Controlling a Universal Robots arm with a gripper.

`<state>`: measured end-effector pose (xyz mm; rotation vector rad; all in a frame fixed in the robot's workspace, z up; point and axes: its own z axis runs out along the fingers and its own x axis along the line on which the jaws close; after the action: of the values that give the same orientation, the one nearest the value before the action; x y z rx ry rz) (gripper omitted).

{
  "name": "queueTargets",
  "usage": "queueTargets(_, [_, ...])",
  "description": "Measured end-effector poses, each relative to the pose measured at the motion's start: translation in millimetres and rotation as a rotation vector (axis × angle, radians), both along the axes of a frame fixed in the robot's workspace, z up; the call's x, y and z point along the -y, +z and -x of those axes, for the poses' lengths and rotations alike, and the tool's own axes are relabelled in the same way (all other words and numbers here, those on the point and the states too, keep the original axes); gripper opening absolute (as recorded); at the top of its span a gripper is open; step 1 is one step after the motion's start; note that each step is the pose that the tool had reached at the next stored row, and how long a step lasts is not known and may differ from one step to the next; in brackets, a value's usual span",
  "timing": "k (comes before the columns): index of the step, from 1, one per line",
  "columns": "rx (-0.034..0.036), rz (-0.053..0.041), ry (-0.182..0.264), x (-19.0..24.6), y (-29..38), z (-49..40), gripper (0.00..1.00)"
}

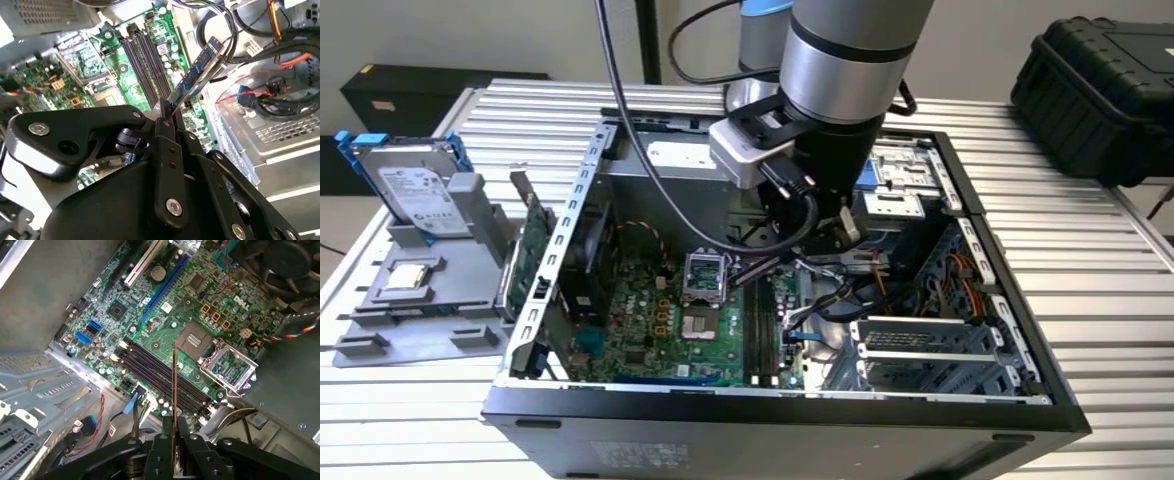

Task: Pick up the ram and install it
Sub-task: 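Insert the ram into the slot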

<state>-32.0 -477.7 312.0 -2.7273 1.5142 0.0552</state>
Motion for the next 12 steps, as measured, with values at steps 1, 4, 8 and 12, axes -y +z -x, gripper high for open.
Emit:
queueTargets(1, [0.0000, 0.0000, -0.017, 0.0, 0.0, 0.0, 0.00])
queueTargets(4, [0.0000, 0.0000, -0.069, 0.0, 0.0, 0.0, 0.00])
queueTargets(8, [0.0000, -0.0001, -0.142, 0.0, -0.1, 0.0, 0.00])
queueTargets(12, [0.0000, 0.0000, -0.215, 0.0, -0.2, 0.0, 0.00])
